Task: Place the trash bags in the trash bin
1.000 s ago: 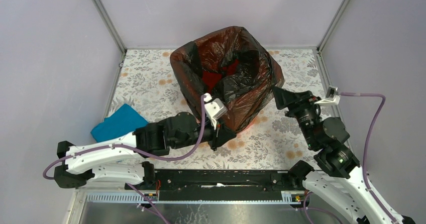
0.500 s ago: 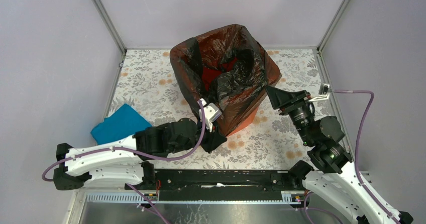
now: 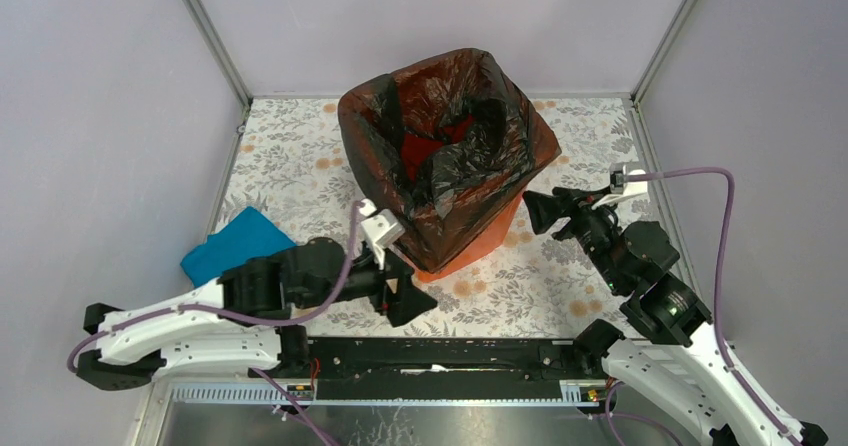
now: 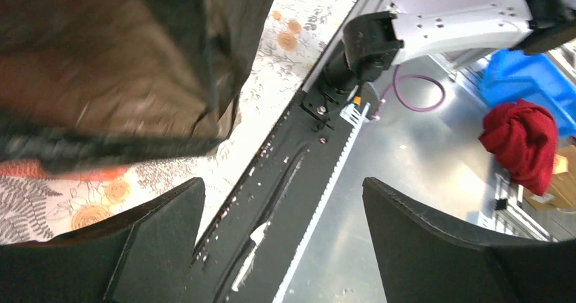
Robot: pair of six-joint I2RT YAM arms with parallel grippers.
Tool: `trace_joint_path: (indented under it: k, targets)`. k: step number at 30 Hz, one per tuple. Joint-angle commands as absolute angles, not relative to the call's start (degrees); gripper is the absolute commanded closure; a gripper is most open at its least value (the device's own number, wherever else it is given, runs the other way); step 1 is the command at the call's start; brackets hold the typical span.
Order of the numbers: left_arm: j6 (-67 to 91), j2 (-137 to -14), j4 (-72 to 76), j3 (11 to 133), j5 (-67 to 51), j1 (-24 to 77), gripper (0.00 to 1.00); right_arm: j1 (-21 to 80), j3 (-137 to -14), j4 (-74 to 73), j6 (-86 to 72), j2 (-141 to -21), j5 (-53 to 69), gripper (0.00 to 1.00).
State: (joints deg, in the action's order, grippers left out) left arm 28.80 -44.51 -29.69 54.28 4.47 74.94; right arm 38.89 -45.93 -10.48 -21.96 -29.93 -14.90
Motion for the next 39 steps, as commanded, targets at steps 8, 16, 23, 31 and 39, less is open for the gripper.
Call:
trace_joint_path:
  k: [8,16,23,31,39]
  targets:
    - [40.58,-24.58,-43.07,55.18,19.19,74.81,0.08,39.03,-45.78,-17.26,-7.49,-32.99,-38.26,0.32]
    - [53.65,-21.63,-38.26,50.35,30.16,74.74,0.03,37.48,-43.87,-11.89,-15.05,-35.13,-51.23,0.18]
    - [52.60,-22.23,-27.56,44.53,27.63,74.74,0.02,-6.17,-42.32,-8.26,-31.16,-49.97,0.03,0.19]
    - [54.96,-18.37,-21.23,39.25,25.26,74.71,0.01,-21.62,-39.50,31.98,-70.53,-57.37,48.70,0.07]
    - [57.42,-19.88,-17.80,36.52,24.21,74.72,0.01,-20.90,-47.84,31.56,-75.66,-56.08,53.45,0.00]
